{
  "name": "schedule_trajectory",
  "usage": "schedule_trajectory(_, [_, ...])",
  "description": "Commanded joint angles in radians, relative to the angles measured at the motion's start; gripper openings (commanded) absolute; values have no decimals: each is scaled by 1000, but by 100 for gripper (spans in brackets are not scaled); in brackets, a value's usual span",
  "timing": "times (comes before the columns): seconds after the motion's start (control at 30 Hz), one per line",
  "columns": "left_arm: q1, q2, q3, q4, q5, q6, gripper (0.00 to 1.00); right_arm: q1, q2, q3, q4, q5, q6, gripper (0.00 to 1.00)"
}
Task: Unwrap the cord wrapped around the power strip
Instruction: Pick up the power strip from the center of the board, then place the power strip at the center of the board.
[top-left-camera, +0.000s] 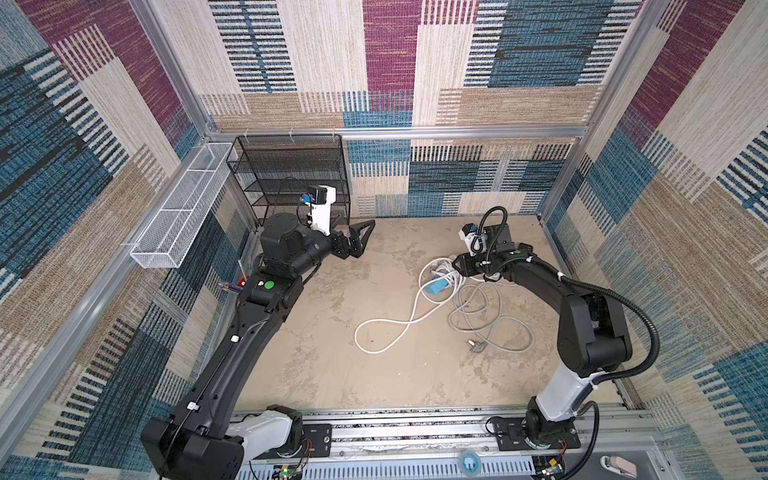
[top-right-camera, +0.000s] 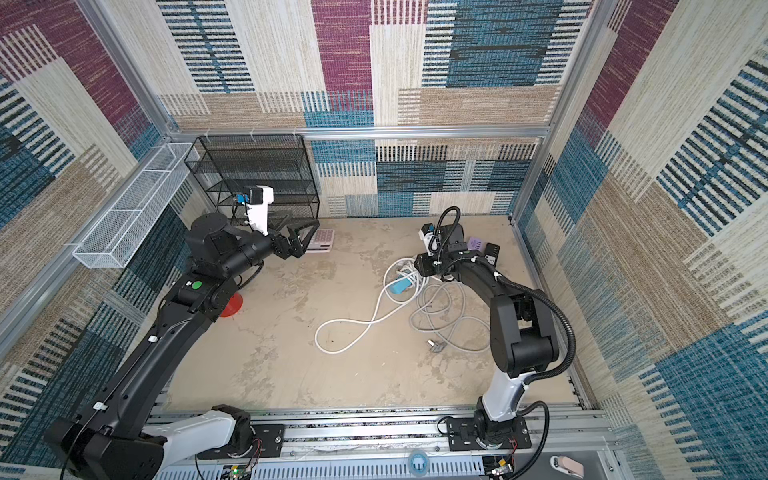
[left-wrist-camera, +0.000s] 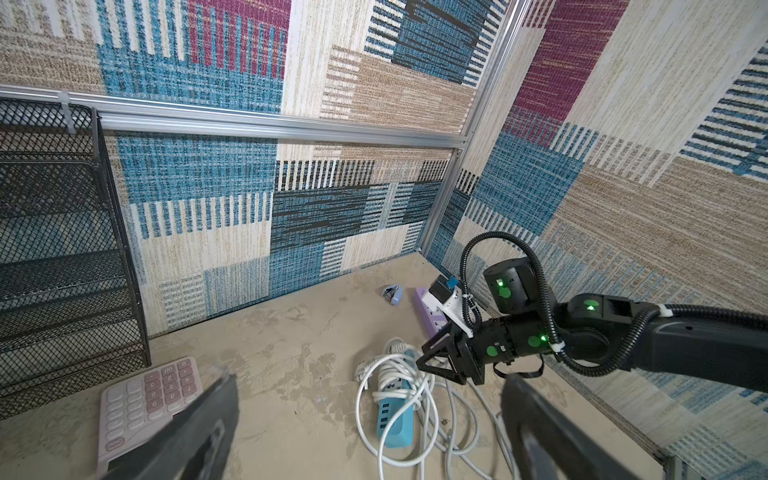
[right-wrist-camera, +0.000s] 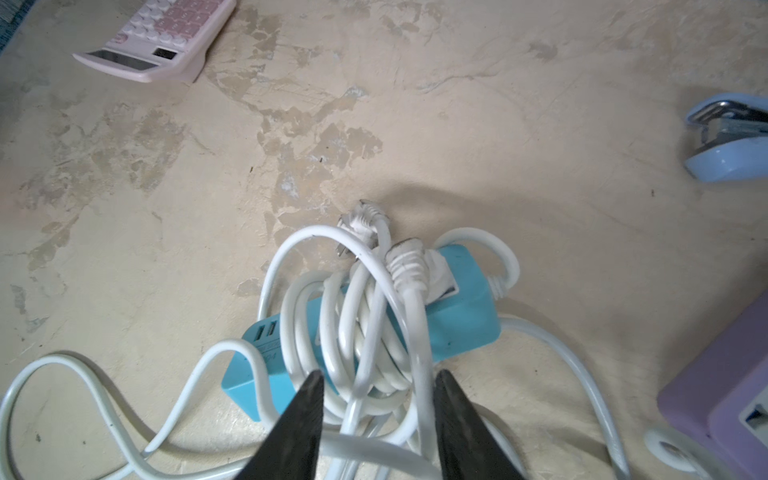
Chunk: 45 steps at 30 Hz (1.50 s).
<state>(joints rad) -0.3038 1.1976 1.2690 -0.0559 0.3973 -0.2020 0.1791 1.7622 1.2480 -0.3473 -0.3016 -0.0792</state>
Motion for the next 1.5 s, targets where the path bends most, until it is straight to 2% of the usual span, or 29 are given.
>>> schedule_trajectory(0.0, [0, -5, 0, 27, 8, 18, 99, 2, 15, 6, 24, 27, 13, 42])
schedule_trajectory(0.17, [0, -5, 1, 28, 7, 18, 99, 1, 34, 11, 49, 35, 16, 34])
schedule_trajectory(0.37, [0, -2, -1, 29, 9, 19, 99, 1, 19, 25, 69, 43, 25, 11])
schedule_trajectory(0.5, [1, 0, -2, 31, 12, 15, 99, 2, -8, 32, 87, 31, 22, 1])
schedule_trajectory(0.7, [0, 2, -2, 33, 12, 14, 99, 28, -113, 11, 175, 24, -23, 0])
schedule_trajectory(0.8, [0, 2, -1, 32, 14, 13, 99, 75, -199, -20, 245, 54, -92, 0])
schedule_trajectory(1.03, [0, 4, 1, 33, 16, 8, 99, 159, -387, -154, 438, 107, -188, 1])
schedule_trajectory(1.3, [1, 32, 0, 49, 50, -37, 99, 162, -372, -23, 371, 94, -164, 0])
schedule_trajectory(1.47, [-1, 74, 3, 81, 106, -110, 99, 162, -327, 108, 333, 94, -113, 0])
